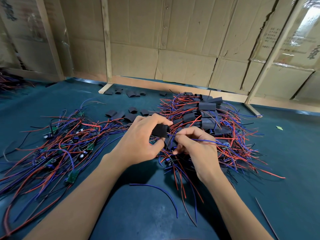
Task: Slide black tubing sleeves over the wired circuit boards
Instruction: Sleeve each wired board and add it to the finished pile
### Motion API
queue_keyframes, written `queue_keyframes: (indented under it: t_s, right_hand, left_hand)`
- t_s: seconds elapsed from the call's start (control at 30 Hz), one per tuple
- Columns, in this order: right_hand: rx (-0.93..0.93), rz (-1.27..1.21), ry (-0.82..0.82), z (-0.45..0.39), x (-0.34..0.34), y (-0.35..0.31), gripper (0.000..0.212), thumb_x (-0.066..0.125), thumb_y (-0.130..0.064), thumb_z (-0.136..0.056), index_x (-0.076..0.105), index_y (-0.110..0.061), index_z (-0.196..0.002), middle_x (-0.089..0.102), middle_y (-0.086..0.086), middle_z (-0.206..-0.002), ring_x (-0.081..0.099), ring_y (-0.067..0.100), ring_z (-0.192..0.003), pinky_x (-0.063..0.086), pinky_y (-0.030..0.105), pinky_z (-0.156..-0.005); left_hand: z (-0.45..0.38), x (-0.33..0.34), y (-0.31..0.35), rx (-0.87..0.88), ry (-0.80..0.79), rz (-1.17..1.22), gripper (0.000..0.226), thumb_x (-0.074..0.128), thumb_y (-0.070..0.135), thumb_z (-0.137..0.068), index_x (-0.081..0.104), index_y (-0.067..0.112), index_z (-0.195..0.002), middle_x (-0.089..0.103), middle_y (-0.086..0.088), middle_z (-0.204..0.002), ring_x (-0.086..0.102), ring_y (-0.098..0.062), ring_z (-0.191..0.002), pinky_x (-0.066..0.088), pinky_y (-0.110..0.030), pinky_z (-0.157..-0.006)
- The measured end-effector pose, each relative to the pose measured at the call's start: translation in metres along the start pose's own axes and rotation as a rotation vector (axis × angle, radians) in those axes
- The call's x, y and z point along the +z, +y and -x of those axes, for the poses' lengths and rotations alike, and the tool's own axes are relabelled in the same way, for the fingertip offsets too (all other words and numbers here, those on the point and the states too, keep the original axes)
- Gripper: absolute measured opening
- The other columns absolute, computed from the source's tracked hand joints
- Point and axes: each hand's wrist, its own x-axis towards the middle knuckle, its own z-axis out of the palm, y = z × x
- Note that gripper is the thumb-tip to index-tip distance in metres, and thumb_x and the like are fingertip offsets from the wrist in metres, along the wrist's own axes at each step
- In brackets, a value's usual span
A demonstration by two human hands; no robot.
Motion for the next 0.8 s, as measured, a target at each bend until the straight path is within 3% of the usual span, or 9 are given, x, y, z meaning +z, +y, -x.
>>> queue_keyframes:
  t_s: [0.1,0.23,0.47,0.57,0.67,0.8]
  right_hand:
    - [-0.009,-0.009,0.013,-0.0001,0.0005,0.0004,0.030,0.062,0.013,-0.084,0.069,-0.012,-0.070,0.059,0.009,-0.059,0.053,0.021,-0.046,0.052,0.029,-0.049]
    - [-0.017,0.005,-0.007,-0.0010,0.0010,0.0015,0.039,0.065,0.013,-0.083,0.068,-0.021,-0.066,0.060,0.004,-0.061,0.054,0.018,-0.046,0.051,0.028,-0.048]
    - [0.065,-0.236,-0.106,0.0007,0.0022,-0.0023,0.005,0.076,-0.006,-0.079,0.079,-0.005,-0.083,0.071,0.019,-0.075,0.069,0.025,-0.064,0.059,0.030,-0.062]
    - [0.068,-0.298,-0.086,0.0009,0.0033,-0.0017,0.013,0.071,-0.010,-0.082,0.076,0.001,-0.088,0.071,0.020,-0.082,0.069,0.025,-0.069,0.057,0.029,-0.059]
    - [0.090,-0.210,-0.029,0.0009,0.0042,0.0012,0.008,0.068,-0.005,-0.090,0.071,0.003,-0.091,0.067,0.016,-0.073,0.061,0.022,-0.060,0.050,0.027,-0.050]
    - [0.134,-0.176,-0.035,0.0023,0.0052,0.0007,0.015,0.073,-0.004,-0.087,0.063,0.004,-0.095,0.065,0.014,-0.070,0.056,0.019,-0.053,0.046,0.027,-0.045]
  left_hand:
    - [-0.0002,0.0005,-0.0008,0.014,0.010,-0.002,0.047,0.064,0.024,-0.081,0.050,0.041,-0.122,0.062,0.020,-0.119,0.049,-0.017,-0.105,0.042,-0.028,-0.091]
    - [-0.0026,0.0022,-0.0021,0.132,0.039,-0.064,0.046,0.070,0.015,-0.079,0.060,0.025,-0.122,0.064,0.016,-0.121,0.051,-0.002,-0.110,0.041,-0.033,-0.096]
    - [-0.0068,0.0041,-0.0062,0.247,0.068,-0.150,0.043,0.075,0.007,-0.078,0.069,0.016,-0.120,0.068,0.010,-0.118,0.062,-0.011,-0.112,0.041,-0.037,-0.094]
    - [-0.0076,0.0029,-0.0072,0.252,0.095,-0.158,0.037,0.076,0.009,-0.080,0.071,0.015,-0.116,0.071,0.010,-0.113,0.066,-0.012,-0.104,0.042,-0.037,-0.092]
    - [-0.0073,0.0037,-0.0045,0.264,0.096,-0.152,0.025,0.076,0.013,-0.085,0.075,0.014,-0.110,0.075,0.009,-0.103,0.068,-0.013,-0.093,0.043,-0.036,-0.089]
    - [-0.0088,0.0059,-0.0027,0.291,0.134,-0.144,0.010,0.075,0.004,-0.085,0.077,0.009,-0.092,0.074,0.005,-0.082,0.061,-0.013,-0.075,0.042,-0.029,-0.084]
